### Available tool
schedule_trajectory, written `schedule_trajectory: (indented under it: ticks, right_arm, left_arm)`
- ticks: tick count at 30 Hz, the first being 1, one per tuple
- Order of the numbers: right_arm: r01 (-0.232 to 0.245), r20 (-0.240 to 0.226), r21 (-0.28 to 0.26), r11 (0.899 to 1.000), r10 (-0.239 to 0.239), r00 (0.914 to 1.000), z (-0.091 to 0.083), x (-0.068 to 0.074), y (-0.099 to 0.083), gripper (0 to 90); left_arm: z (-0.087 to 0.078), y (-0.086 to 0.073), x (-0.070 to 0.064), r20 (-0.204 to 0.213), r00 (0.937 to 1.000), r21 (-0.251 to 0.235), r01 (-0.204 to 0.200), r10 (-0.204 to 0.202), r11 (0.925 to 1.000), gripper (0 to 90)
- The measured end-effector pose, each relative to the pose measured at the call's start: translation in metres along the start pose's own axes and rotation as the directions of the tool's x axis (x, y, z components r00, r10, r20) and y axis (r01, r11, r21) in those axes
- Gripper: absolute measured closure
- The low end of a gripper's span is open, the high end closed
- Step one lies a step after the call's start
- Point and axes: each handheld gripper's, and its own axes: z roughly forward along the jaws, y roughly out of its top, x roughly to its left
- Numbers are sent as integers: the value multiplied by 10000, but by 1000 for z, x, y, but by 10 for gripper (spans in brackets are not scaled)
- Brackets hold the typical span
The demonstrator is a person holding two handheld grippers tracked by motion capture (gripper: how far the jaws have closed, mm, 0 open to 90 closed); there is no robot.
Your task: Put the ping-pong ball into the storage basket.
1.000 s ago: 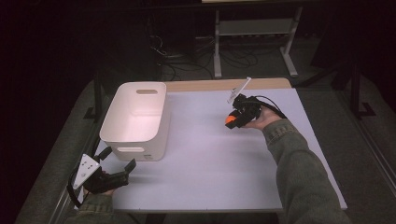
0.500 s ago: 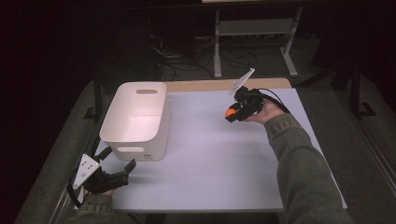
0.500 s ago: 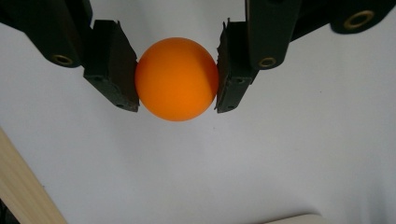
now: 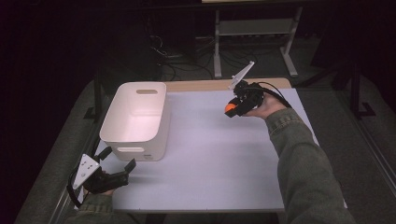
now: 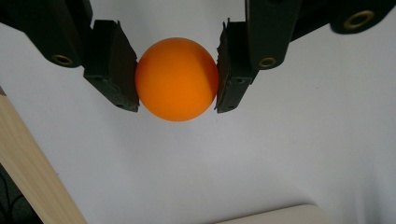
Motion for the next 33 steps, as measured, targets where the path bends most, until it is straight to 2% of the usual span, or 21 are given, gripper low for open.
schedule_trajectory:
  ticks: [5, 7, 15, 33]
  right_arm:
    - [134, 6, 2, 9999, -134, 9999, -3, 1, 5, 500]
    - [160, 54, 207, 9997, -161, 9999, -4, 3, 9, 500]
    - [296, 80, 195, 9994, -297, 9995, -7, 4, 18, 500]
    - [731, 9, 345, 9967, -731, 9973, -6, 11, 43, 500]
  left_arm:
    - [0, 0, 0, 7, 10000, 15, 2, -2, 10000, 0]
    - [0, 0, 0, 0, 10000, 15, 11, -11, 10000, 0]
    - [1, 0, 0, 14, 10000, 21, 7, -7, 10000, 0]
    - [0, 0, 0, 46, 10000, -2, 22, -22, 10000, 0]
